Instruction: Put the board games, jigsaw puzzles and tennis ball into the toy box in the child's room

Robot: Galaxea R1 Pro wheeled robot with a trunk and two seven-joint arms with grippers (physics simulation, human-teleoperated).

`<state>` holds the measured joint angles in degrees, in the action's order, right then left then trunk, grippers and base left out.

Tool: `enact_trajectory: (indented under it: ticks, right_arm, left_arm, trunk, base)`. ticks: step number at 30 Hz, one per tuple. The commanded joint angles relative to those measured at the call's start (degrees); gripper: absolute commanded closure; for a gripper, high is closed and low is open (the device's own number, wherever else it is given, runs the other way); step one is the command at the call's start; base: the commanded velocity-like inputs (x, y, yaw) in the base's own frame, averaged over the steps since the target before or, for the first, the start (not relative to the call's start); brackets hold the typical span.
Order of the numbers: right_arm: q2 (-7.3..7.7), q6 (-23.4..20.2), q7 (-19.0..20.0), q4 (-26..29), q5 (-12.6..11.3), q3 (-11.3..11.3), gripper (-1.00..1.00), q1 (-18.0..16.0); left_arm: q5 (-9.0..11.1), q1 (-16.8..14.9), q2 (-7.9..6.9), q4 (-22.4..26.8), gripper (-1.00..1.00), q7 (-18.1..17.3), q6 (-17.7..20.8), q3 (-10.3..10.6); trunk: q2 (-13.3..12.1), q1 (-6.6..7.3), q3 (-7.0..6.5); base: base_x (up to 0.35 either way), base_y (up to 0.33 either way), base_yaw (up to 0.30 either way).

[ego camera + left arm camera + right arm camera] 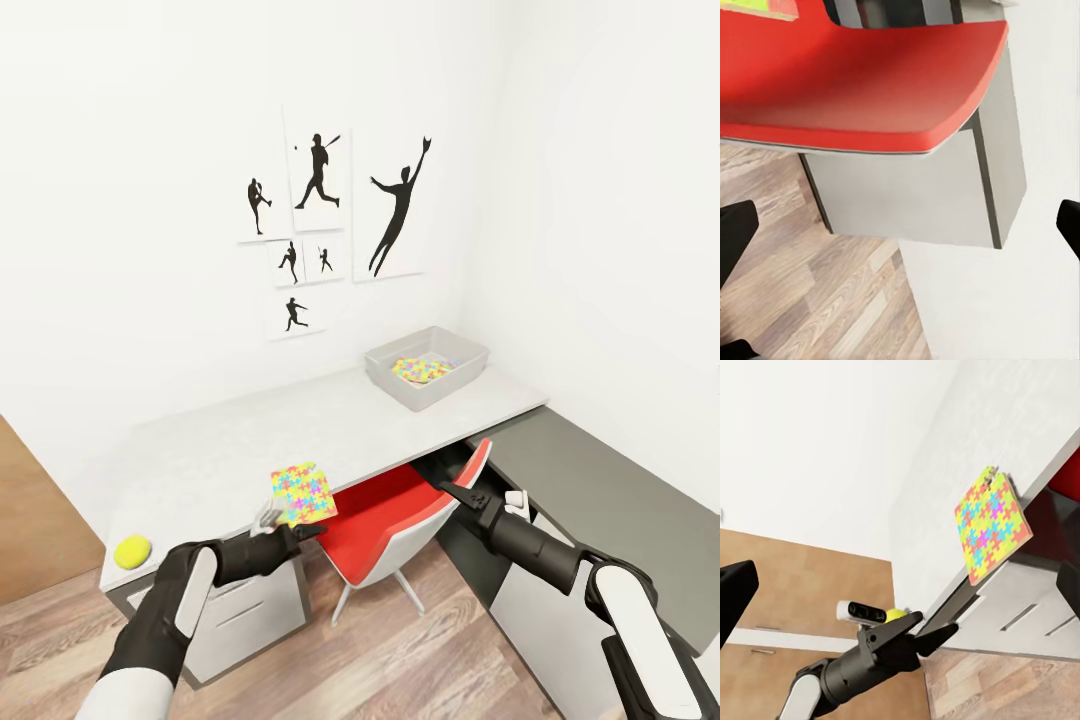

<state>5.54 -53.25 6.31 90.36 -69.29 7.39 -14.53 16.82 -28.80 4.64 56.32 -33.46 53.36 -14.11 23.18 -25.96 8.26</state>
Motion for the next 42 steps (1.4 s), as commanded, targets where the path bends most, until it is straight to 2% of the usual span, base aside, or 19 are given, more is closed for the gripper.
enact_trajectory:
  ticks: [1,8,15,17,19,20,22,24,25,27,28,31,34,42]
  right_arm:
    - [0.00,-0.3,0.6,0.0,0.6,0.1,-1.00,-0.1]
    - [0.03,-0.3,0.6,0.0,0.6,0.1,-1.00,-0.1]
    - [0.26,-0.5,0.9,0.4,0.5,0.1,-1.00,-0.1]
    - [1.16,-0.6,2.1,0.5,0.5,0.1,-1.00,-0.1]
    - [2.72,-0.7,5.2,0.5,0.4,0.0,-1.00,-0.1]
    - [3.91,-0.6,9.3,0.6,0.4,-0.2,-1.00,-0.1]
    - [5.36,-0.4,17.4,0.6,0.6,-0.3,-1.00,-0.1]
    - [5.96,-0.3,21.5,0.5,2.3,-0.2,-1.00,-0.1]
    - [6.04,-0.3,22.1,0.5,3.1,-0.2,-1.00,-0.1]
    - [6.04,-0.2,23.6,0.5,6.9,0.0,-1.00,-0.1]
    - [5.89,0.1,24.0,0.5,8.5,0.0,-1.00,-0.1]
    - [5.67,1.4,24.6,0.4,10.5,0.0,-1.00,-0.1]
    - [5.64,2.6,25.0,0.4,11.1,0.0,-1.00,-0.1]
    - [5.75,3.4,25.3,0.4,11.4,0.0,-1.00,-0.1]
  left_arm:
    - [0.1,-0.1,-0.37,0.0,-1.00,-0.3,0.9,-1.2]
    - [1.0,-0.3,-3.29,0.0,-1.00,-0.4,3.0,-3.0]
    - [2.3,-0.3,-3.51,0.0,-1.00,-0.2,3.2,-3.1]
    - [2.3,-0.3,-3.46,0.0,-1.00,-0.1,3.2,-3.1]
    - [2.4,-0.3,-3.45,0.0,-1.00,-0.2,3.2,-3.2]
    - [2.4,-0.3,-3.50,0.0,-1.00,-0.2,3.2,-3.2]
    - [2.5,-0.3,-3.58,0.0,-1.00,-0.3,3.2,-3.3]
    - [2.5,-0.3,-3.63,0.0,-1.00,-0.4,3.3,-3.3]
    - [2.6,-0.3,-3.66,0.0,-1.00,-0.4,3.3,-3.3]
    - [2.6,-0.3,-3.76,0.0,-1.00,-0.4,3.3,-3.6]
    - [2.7,-0.3,-3.79,-0.1,-1.00,-0.4,3.3,-4.1]
    - [2.7,-0.3,-3.85,-0.1,-1.00,-0.5,3.4,-6.4]
    - [2.7,-0.3,-3.94,-0.1,-1.00,-0.5,3.7,-8.1]
    - [2.6,-0.3,-3.87,-0.1,-1.00,-0.5,3.9,-8.9]
  trunk:
    - [0.5,-0.26,0.31]
    - [3.3,-1.80,1.56]
    - [6.2,-3.33,2.82]
    - [7.0,-3.77,3.18]
    - [7.0,-3.77,3.18]
    - [7.0,-3.77,3.18]
    - [7.0,-3.77,3.18]
    - [7.0,-3.77,3.18]
    - [7.0,-3.77,3.18]
    - [7.4,-3.99,3.36]
    - [7.8,-4.21,3.54]
    - [9.0,-4.87,4.08]
    - [10.2,-5.53,4.61]
    - [13.4,-7.29,6.05]
  base:
    - [0.000,0.000,0.000]
    - [0.000,0.000,0.000]
    - [0.000,0.000,0.000]
    - [0.000,0.000,0.000]
    - [0.000,0.000,0.000]
    - [0.000,0.000,0.000]
    - [0.000,0.000,0.000]
    - [0.000,0.000,0.000]
    - [0.000,0.000,0.000]
    - [0.000,0.000,0.000]
    - [0.000,0.000,0.000]
    - [0.000,0.000,0.000]
    - [0.000,0.000,0.000]
    - [0.000,0.000,0.000]
